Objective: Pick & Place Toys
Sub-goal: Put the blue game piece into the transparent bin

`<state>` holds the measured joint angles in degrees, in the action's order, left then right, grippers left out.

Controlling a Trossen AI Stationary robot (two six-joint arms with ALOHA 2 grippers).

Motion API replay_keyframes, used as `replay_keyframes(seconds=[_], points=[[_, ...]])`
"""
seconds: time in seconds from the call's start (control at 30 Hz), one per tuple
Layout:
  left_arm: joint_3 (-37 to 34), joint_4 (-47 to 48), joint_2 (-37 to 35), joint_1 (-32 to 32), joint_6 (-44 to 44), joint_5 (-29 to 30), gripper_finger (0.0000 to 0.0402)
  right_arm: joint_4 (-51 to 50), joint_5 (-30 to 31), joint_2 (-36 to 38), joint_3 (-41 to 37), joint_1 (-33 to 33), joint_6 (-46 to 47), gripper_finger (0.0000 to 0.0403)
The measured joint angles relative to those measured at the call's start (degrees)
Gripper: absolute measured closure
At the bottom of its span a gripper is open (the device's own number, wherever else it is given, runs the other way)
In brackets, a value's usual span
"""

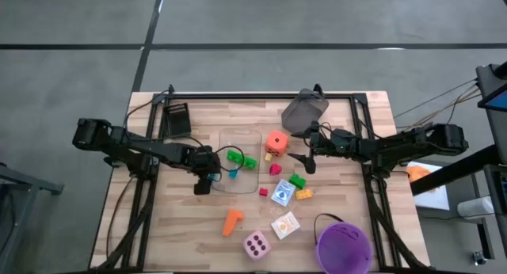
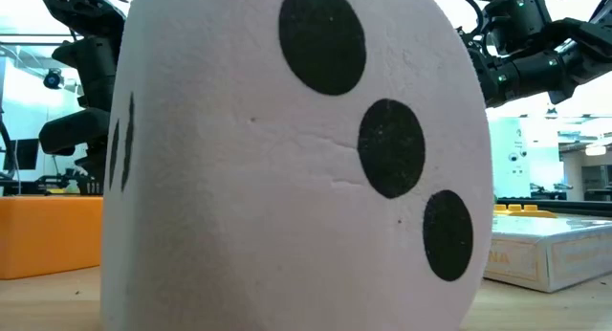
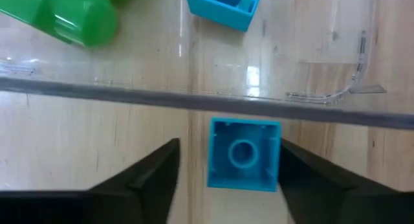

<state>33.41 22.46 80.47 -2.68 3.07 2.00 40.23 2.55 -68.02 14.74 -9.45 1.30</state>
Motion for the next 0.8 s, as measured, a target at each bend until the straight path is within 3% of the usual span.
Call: replay_keyframes(seconds=[0.17, 0.2, 0.57, 0.8], points=[[0.0, 0.14, -0.07, 0.0, 0.0, 0.1, 0.0271, 0.0, 0.0, 0.0, 0.0, 0.0, 0.0, 0.0034], [0.02, 0.3, -0.09, 0.0, 0.0, 0.1, 0.0277, 0.0, 0.0, -0.01, 0.0, 0.0, -0.01, 0.0034], [-0.11, 7.88, -2.97, 0.0, -1.29, 0.16, 0.0277, -0.03, 0.0, -0.01, 0.0, 0.0, -0.01, 0.0034], [-1.83, 7.43, -14.97, 0.0, 1.63, 7.13, 0.0277, -0.24, -0.02, 0.01, -0.02, 0.01, -0.01, 0.0034]])
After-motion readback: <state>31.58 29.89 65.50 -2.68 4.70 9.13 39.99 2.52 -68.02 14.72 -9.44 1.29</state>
